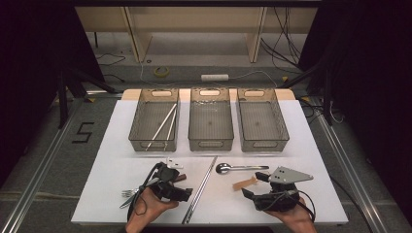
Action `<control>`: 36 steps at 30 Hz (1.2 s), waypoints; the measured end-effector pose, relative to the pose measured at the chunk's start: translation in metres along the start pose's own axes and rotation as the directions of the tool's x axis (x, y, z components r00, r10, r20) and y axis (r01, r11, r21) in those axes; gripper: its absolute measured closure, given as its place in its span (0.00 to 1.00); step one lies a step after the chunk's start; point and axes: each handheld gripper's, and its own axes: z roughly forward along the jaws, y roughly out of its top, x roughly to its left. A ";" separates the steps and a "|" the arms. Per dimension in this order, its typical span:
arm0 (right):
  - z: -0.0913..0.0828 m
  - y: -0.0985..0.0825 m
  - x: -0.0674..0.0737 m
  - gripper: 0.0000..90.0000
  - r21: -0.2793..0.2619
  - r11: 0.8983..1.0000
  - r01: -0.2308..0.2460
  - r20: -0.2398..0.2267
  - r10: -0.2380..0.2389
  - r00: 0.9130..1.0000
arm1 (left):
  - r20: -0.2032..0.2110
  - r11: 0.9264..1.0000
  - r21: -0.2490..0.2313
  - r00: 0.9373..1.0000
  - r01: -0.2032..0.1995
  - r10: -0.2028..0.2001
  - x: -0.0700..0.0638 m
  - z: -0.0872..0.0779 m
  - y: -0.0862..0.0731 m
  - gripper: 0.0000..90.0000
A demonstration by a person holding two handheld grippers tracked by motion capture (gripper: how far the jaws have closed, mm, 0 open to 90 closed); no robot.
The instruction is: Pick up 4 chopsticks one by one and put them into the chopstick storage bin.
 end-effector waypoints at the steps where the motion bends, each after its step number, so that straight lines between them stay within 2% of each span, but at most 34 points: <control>1: 0.000 0.000 0.000 0.31 -0.002 1.000 0.000 0.000 0.000 1.000 | 0.002 1.000 -0.001 1.000 0.001 -0.001 -0.001 0.000 0.000 0.21; 14: 0.001 -0.001 0.000 0.31 0.004 1.000 0.002 -0.003 -0.002 1.000 | 0.030 0.999 0.034 0.999 -0.022 0.021 -0.015 0.006 -0.007 0.31; 27: 0.001 -0.001 0.001 0.31 0.004 1.000 0.004 -0.009 -0.004 1.000 | 0.067 0.997 0.067 0.997 -0.036 0.032 -0.023 0.014 -0.010 0.51; 36: 0.001 0.000 0.001 0.31 0.006 1.000 0.004 -0.010 -0.004 1.000 | 0.054 0.994 0.090 0.997 -0.065 0.060 -0.029 0.020 -0.010 0.61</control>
